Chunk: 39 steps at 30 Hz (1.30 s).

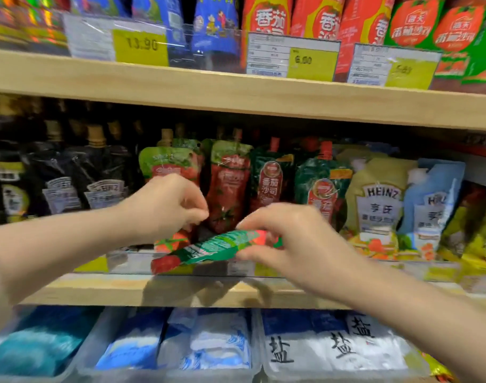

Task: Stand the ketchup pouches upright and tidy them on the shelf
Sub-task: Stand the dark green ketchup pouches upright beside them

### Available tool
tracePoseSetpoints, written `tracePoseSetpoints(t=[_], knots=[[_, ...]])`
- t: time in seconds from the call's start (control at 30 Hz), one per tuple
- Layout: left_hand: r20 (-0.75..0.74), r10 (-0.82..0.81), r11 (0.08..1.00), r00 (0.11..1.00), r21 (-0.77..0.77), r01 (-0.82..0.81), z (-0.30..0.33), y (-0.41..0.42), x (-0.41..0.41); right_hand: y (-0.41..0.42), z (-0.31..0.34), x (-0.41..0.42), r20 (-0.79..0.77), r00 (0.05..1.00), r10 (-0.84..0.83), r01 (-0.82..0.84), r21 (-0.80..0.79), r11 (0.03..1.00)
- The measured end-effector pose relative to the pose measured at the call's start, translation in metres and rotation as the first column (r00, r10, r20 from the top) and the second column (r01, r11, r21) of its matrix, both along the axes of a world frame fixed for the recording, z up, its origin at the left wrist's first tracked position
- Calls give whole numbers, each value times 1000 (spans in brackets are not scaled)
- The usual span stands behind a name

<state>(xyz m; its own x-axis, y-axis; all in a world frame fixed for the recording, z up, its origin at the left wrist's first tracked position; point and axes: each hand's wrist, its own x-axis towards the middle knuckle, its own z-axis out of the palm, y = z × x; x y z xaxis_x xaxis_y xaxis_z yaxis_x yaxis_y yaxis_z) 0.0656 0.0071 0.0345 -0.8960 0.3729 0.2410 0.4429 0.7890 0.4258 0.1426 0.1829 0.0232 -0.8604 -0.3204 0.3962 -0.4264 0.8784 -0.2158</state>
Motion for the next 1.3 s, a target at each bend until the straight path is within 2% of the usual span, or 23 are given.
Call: tracePoseSetpoints(t=[0.1,0.2,0.27,0.37,0.47,0.57,0.63,0.73,0.87,1.07,1.3], knots=[[53,81,980,995,-185,-70,-16,-20,6,-31,-9,4,47,987,150,-154,81,985],[150,176,957,973,-259,-133,-27,-33,7,-51,-19,-2,-30,982,185,-174,230,958],[253,193,974,948,-169,-153,-33,-37,5,-57,-26,-8,-101,976,193,-150,332,931],[486,129,961,864,154,-230,-38,-35,5,-56,-26,-14,-162,974,161,-95,355,930],[521,86,893,849,337,-298,-35,-33,4,-51,-20,-19,-166,976,144,-78,351,933],[456,20,842,890,472,-261,-22,-26,1,-40,-11,-25,-294,953,65,19,274,962],[380,-27,810,924,550,-203,-12,-18,0,-28,2,-32,-350,937,-14,68,142,987],[177,-34,845,984,530,-66,1,-2,-3,-3,22,-41,-309,934,-181,149,-126,981],[-12,-7,859,1000,512,12,15,23,-13,20,31,-52,-109,960,-258,191,-418,888],[55,-46,774,997,633,0,25,64,-30,40,47,-62,242,945,-220,324,-597,734],[105,32,852,994,517,-82,26,88,-44,58,55,-80,304,908,-288,413,-543,731]])
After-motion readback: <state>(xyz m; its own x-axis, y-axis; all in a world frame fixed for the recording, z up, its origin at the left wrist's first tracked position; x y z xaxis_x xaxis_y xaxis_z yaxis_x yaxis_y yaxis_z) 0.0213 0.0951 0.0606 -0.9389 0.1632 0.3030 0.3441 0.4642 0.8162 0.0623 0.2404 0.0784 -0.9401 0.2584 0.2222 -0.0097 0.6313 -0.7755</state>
